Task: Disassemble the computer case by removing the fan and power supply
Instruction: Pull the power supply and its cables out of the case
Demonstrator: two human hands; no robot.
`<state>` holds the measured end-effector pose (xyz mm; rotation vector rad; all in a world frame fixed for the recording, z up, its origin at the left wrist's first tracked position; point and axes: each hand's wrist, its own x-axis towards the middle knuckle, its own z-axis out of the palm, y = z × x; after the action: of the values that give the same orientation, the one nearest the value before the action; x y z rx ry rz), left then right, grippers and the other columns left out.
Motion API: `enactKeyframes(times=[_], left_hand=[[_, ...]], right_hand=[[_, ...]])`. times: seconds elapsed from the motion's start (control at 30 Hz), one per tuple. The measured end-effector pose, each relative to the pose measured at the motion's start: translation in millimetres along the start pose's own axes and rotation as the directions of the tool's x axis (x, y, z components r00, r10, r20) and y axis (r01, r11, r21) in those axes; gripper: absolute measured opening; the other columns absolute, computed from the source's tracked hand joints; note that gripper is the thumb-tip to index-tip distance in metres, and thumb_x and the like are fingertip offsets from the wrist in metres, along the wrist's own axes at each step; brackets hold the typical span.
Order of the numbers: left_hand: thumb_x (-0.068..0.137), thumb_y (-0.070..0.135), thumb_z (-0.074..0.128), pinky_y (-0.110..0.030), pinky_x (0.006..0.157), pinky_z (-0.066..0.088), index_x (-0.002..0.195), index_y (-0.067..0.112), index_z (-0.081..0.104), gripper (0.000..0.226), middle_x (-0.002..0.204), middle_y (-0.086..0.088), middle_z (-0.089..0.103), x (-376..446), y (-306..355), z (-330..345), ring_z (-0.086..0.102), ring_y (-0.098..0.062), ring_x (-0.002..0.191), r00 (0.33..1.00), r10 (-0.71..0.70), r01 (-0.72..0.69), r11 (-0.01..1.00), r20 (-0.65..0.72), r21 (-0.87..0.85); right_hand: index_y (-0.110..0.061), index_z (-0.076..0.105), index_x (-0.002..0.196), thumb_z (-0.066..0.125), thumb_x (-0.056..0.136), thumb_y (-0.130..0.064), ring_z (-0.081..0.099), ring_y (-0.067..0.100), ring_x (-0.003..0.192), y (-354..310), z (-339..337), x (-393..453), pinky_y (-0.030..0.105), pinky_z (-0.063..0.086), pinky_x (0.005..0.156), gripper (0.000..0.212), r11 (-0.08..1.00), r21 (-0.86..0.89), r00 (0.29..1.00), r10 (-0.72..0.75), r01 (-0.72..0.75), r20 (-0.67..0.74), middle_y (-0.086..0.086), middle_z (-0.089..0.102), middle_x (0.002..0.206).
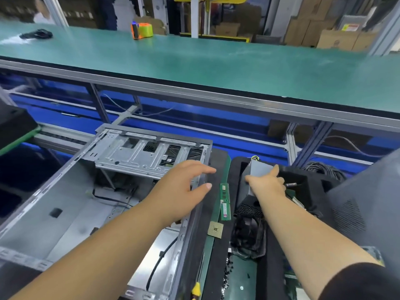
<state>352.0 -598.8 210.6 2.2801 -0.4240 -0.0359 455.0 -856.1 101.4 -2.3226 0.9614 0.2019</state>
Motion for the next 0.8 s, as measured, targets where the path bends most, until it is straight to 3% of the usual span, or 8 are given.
enactKeyframes(times=[0.1, 0.27, 0.37, 0.5, 0.57, 0.7, 0.8], left_hand=[[0.094, 0.033, 0.060, -0.019, 0.102, 0.033, 0.124, 0.044, 0.060, 0.032, 0.127, 0.028, 0.049, 3, 1, 0, 0.043, 0.008, 0.122, 1.000, 0.007, -0.008, 1.000, -0.011, -0.007], [0.093, 0.032, 0.062, -0.012, 0.094, 0.035, 0.123, 0.045, 0.060, 0.033, 0.122, 0.032, 0.049, 7, 9, 7, 0.043, 0.014, 0.117, 0.999, 0.054, -0.054, 0.998, 0.004, -0.029], [0.092, 0.031, 0.062, -0.018, 0.101, 0.036, 0.128, 0.043, 0.056, 0.039, 0.123, 0.031, 0.050, 9, 14, 10, 0.044, 0.012, 0.119, 0.997, 0.083, -0.083, 0.996, 0.001, -0.024], [0.090, 0.034, 0.064, -0.026, 0.107, 0.036, 0.138, 0.042, 0.045, 0.052, 0.129, 0.024, 0.049, 13, 27, 11, 0.044, 0.006, 0.122, 0.994, 0.108, -0.108, 0.994, -0.007, -0.007], [0.088, 0.037, 0.065, -0.030, 0.107, 0.037, 0.137, 0.038, 0.043, 0.054, 0.133, 0.019, 0.048, 16, 35, 11, 0.044, 0.000, 0.125, 0.992, 0.129, -0.129, 0.991, 0.002, 0.021], [0.082, 0.040, 0.072, -0.028, 0.101, 0.036, 0.124, 0.034, 0.045, 0.050, 0.128, 0.015, 0.046, 19, 57, 17, 0.042, -0.007, 0.124, 0.986, 0.166, -0.166, 0.983, 0.006, 0.079], [0.079, 0.042, 0.076, -0.032, 0.110, 0.032, 0.141, 0.032, 0.032, 0.077, 0.146, 0.010, 0.035, 22, 71, 27, 0.029, -0.014, 0.137, 0.974, 0.209, -0.221, 0.957, 0.082, 0.188]], right_hand=[[-0.028, 0.000, 0.156, 0.072, 0.071, -0.053, 0.039, 0.041, 0.129, 3, -18, -10, 0.045, 0.041, 0.086, 0.114, 0.998, 0.035, 0.997, -0.049, 0.051, -0.054, 0.018, 0.031, 0.149], [-0.029, 0.007, 0.156, 0.073, 0.067, -0.052, 0.045, 0.039, 0.128, 6, -65, -29, 0.045, 0.044, 0.086, 0.113, 0.978, 0.120, 0.976, -0.151, 0.171, -0.157, 0.013, 0.035, 0.150], [-0.023, 0.022, 0.152, 0.074, 0.063, -0.049, 0.051, 0.036, 0.120, 10, -92, -43, 0.047, 0.049, 0.088, 0.106, 0.956, 0.181, 0.962, -0.194, 0.229, -0.192, 0.010, 0.044, 0.142], [-0.023, 0.044, 0.122, 0.079, 0.061, -0.042, 0.056, 0.028, 0.097, 20, -125, -62, 0.044, 0.051, 0.076, 0.073, 0.912, 0.211, 0.931, -0.315, 0.351, -0.186, 0.005, 0.054, 0.122], [-0.025, 0.044, 0.124, 0.079, 0.058, -0.042, 0.053, 0.025, 0.095, 25, -140, -72, 0.042, 0.047, 0.078, 0.077, 0.907, 0.125, 0.911, -0.383, 0.403, -0.154, 0.000, 0.052, 0.117], [-0.032, 0.038, 0.135, 0.071, 0.047, -0.049, 0.053, 0.025, 0.107, 31, -163, -94, 0.042, 0.031, 0.087, 0.096, 0.842, -0.235, 0.851, -0.517, 0.486, -0.094, -0.009, 0.050, 0.119], [-0.033, 0.034, 0.139, 0.075, 0.051, -0.045, 0.053, 0.022, 0.114, 38, -175, -109, 0.042, 0.023, 0.096, 0.098, 0.730, -0.375, 0.782, -0.622, 0.572, -0.019, -0.009, 0.050, 0.128]])
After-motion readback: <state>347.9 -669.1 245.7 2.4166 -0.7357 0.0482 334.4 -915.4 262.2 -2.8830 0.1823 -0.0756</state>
